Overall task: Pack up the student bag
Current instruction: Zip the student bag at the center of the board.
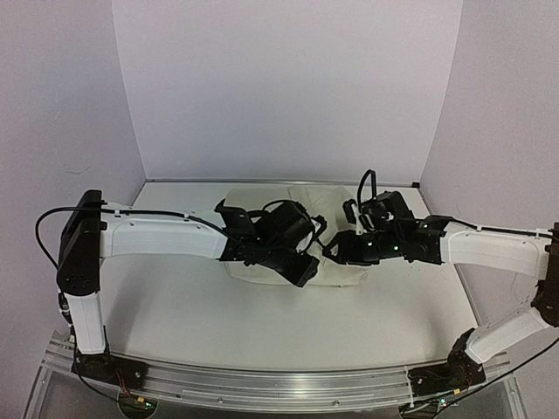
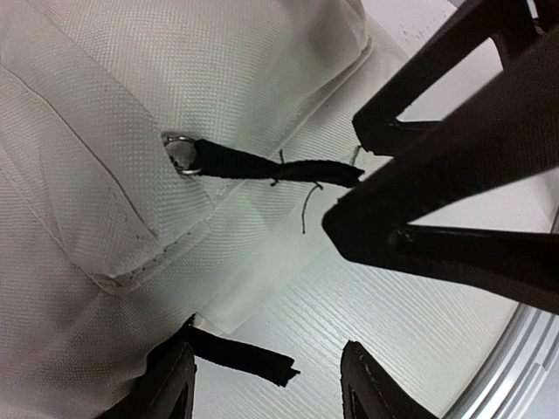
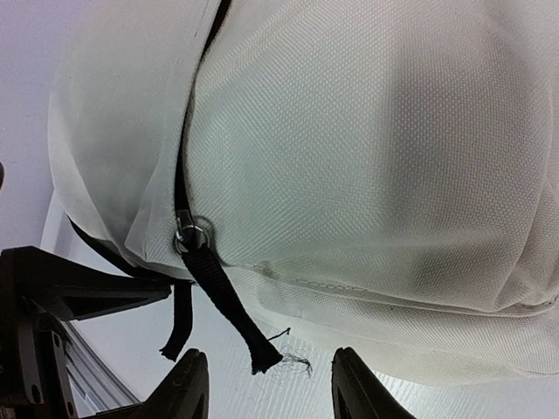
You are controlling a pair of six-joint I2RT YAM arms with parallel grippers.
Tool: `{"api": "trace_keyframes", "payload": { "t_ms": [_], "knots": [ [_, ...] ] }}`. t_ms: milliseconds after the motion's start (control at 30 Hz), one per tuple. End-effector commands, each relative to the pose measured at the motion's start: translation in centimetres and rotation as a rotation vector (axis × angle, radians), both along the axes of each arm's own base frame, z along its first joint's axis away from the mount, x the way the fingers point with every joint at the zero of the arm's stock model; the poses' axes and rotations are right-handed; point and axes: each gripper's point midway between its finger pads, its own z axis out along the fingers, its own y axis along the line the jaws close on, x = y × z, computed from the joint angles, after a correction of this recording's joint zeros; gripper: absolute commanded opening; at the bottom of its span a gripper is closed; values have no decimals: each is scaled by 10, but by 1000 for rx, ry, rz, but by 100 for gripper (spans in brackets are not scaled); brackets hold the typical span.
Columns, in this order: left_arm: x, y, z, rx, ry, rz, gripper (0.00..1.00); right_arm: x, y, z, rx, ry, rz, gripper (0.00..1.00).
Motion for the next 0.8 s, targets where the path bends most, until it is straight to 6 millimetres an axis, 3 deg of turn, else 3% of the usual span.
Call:
{"api": "trace_keyframes", "payload": {
  "t_ms": [0,133,333,567,767],
  "knots": [
    [16,2,12,55,-110,51,54,3,-1,11,24,-38,-22,47],
    [16,-1,8,83,-134,59,43,4,-1,11,23,-38,-22,47],
    [8,-5,8,86,-147,76,3,5,-1,9,19,-36,-24,48],
    [3,6,12,29,-115,122,0,6,-7,7,-2,-51,-45,48],
    [5,32,16,28,-98,215,0,11,-20,-11,-66,-48,-104,50]
  ]
}}
